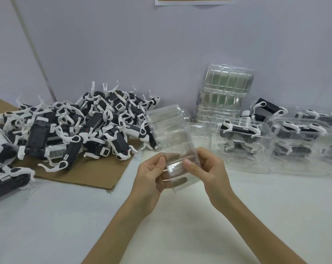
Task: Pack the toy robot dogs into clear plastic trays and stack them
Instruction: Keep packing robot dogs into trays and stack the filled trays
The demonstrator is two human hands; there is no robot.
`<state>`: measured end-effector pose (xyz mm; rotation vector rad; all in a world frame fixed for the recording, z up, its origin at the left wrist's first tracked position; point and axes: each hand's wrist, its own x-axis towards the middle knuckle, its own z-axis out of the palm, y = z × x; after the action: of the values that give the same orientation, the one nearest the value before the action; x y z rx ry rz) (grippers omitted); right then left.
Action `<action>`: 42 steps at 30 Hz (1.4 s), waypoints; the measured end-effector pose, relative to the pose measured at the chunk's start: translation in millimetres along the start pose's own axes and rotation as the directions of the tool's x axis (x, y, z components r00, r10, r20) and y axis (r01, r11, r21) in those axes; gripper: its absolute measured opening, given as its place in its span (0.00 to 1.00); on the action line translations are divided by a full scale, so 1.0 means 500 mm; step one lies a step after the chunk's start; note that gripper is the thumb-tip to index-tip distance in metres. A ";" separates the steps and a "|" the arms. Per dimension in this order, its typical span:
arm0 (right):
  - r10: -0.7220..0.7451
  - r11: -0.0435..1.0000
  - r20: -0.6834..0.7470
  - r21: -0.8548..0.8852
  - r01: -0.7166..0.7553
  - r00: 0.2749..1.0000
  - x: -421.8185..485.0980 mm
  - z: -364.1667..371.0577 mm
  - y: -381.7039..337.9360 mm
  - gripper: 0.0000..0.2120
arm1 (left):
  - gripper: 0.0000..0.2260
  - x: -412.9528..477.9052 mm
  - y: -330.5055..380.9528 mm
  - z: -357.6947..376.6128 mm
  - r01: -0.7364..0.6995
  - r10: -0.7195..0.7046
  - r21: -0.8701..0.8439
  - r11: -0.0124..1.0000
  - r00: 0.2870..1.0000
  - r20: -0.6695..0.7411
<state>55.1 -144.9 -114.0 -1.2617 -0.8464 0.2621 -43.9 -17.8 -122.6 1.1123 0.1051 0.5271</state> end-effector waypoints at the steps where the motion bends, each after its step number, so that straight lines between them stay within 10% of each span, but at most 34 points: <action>1: -0.001 1.000 -0.003 -0.018 0.001 1.000 0.001 0.001 0.000 0.09 | 0.16 0.002 -0.002 0.002 -0.031 0.034 0.048 0.998 0.998 -0.045; 16: 0.022 0.999 -0.023 -0.035 -0.022 1.000 0.003 0.005 0.003 0.17 | 0.20 -0.003 0.020 0.016 -0.058 0.129 0.236 0.970 0.947 -0.295; 25: -0.037 0.995 0.167 0.092 0.022 0.985 0.003 0.007 -0.013 0.08 | 0.07 -0.068 0.074 0.011 -0.119 0.173 0.180 0.976 0.930 -0.324; 32: -0.015 0.954 0.106 0.299 -0.018 0.994 0.037 -0.058 -0.066 0.10 | 0.12 -0.159 0.178 -0.154 -0.325 0.451 0.313 0.892 0.685 -0.573; 38: -0.148 0.982 0.086 -0.107 0.156 0.985 0.104 -0.037 -0.107 0.14 | 0.10 -0.133 0.138 -0.092 -0.281 0.286 0.098 0.955 0.776 -0.562; 42: -0.315 0.749 0.120 -0.578 0.324 0.941 0.199 -0.021 -0.123 0.14 | 0.11 -0.089 0.123 -0.096 -0.110 0.076 -0.025 0.994 0.814 -0.576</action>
<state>113.5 -111.9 -17.6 -1.6591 -1.1965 -0.3041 -120.7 22.0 -98.4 0.8717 0.5643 0.9421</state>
